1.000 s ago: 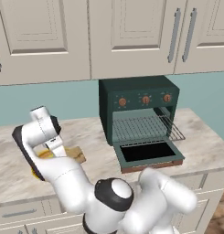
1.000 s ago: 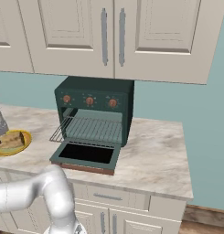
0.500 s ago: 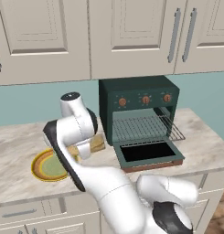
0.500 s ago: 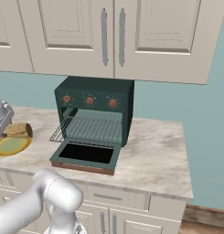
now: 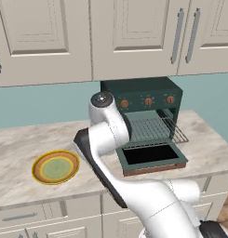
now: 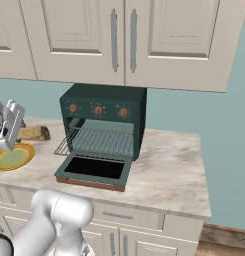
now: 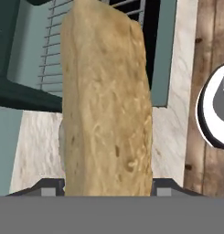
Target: Pull the toaster oven rack outwards. Pick up the baguette from the plate and place it on the toaster oven rack. Close the toaster oven door fully and set the temperature to the lowest setting.
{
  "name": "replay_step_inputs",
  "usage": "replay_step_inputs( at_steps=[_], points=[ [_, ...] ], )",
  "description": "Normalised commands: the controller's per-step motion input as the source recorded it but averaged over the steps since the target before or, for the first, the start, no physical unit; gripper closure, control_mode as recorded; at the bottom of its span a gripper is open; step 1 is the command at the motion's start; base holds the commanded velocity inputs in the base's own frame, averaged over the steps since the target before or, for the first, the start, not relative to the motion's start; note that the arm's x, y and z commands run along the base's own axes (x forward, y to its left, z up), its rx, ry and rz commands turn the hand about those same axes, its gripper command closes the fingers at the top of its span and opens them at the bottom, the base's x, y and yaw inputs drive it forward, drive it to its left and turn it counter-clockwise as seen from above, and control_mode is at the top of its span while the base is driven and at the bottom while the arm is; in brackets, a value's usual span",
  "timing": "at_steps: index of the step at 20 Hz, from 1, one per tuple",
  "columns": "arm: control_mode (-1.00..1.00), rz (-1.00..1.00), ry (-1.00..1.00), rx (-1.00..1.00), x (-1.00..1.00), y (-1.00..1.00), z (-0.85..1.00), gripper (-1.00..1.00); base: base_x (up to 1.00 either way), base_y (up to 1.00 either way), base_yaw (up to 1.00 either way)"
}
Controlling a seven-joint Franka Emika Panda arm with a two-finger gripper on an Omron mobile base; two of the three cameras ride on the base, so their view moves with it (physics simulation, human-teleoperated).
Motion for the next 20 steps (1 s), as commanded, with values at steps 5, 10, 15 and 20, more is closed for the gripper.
replay_step_inputs(
  at_steps=[5,10,15,20],
  points=[
    [-1.00,-0.09,0.02,0.00,-0.06,-0.85,0.65,1.00,0.00,0.00,0.00],
    [-1.00,-0.20,0.04,0.03,0.06,-0.98,0.03,1.00,0.00,0.00,0.00],
    [-1.00,-0.07,0.00,0.10,0.51,-0.94,-0.29,1.00,0.00,0.00,0.00],
    [-1.00,0.00,0.00,0.02,0.25,-0.95,-0.18,1.00,0.00,0.00,0.00]
  ],
)
